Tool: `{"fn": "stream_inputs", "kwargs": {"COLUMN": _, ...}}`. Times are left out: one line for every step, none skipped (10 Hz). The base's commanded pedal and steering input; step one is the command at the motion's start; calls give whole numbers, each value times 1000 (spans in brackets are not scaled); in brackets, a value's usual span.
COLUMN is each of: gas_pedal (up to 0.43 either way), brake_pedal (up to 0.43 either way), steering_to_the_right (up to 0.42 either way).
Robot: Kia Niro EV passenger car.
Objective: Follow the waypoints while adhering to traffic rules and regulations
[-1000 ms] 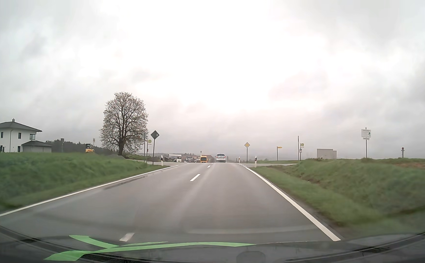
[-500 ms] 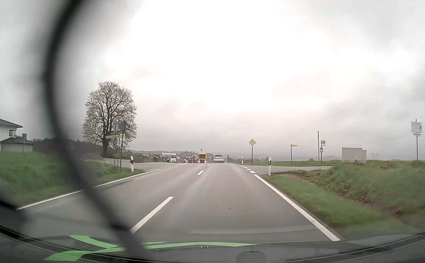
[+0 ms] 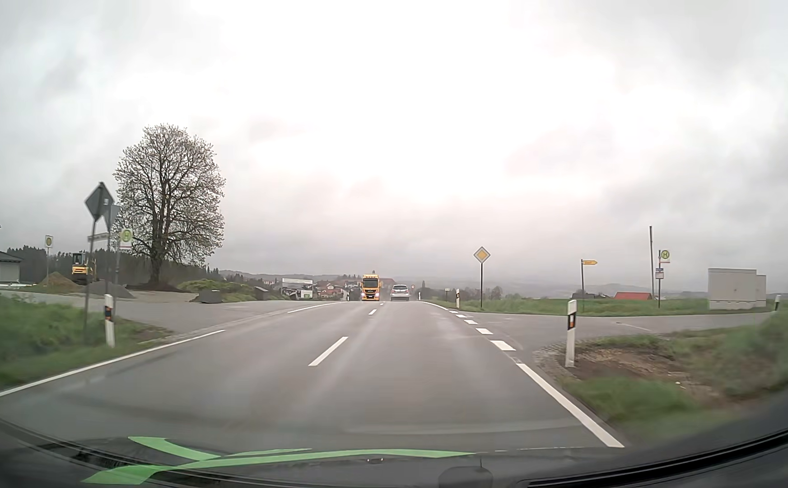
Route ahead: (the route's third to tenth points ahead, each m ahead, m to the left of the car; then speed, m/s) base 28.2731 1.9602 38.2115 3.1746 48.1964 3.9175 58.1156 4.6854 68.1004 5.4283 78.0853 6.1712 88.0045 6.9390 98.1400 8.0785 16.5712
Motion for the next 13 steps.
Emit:
{"fn": "stream_inputs", "kwargs": {"gas_pedal": 39, "brake_pedal": 0, "steering_to_the_right": -1}}
{"fn": "stream_inputs", "kwargs": {"gas_pedal": 39, "brake_pedal": 0, "steering_to_the_right": -3}}
{"fn": "stream_inputs", "kwargs": {"gas_pedal": 39, "brake_pedal": 0, "steering_to_the_right": -5}}
{"fn": "stream_inputs", "kwargs": {"gas_pedal": 39, "brake_pedal": 0, "steering_to_the_right": -4}}
{"fn": "stream_inputs", "kwargs": {"gas_pedal": 47, "brake_pedal": 0, "steering_to_the_right": -4}}
{"fn": "stream_inputs", "kwargs": {"gas_pedal": 67, "brake_pedal": 0, "steering_to_the_right": -5}}
{"fn": "stream_inputs", "kwargs": {"gas_pedal": 87, "brake_pedal": 0, "steering_to_the_right": -4}}
{"fn": "stream_inputs", "kwargs": {"gas_pedal": 118, "brake_pedal": 0, "steering_to_the_right": -5}}
{"fn": "stream_inputs", "kwargs": {"gas_pedal": 130, "brake_pedal": 0, "steering_to_the_right": -5}}
{"fn": "stream_inputs", "kwargs": {"gas_pedal": 138, "brake_pedal": 0, "steering_to_the_right": -5}}
{"fn": "stream_inputs", "kwargs": {"gas_pedal": 150, "brake_pedal": 0, "steering_to_the_right": -6}}
{"fn": "stream_inputs", "kwargs": {"gas_pedal": 150, "brake_pedal": 0, "steering_to_the_right": -6}}
{"fn": "stream_inputs", "kwargs": {"gas_pedal": 150, "brake_pedal": 0, "steering_to_the_right": -7}}
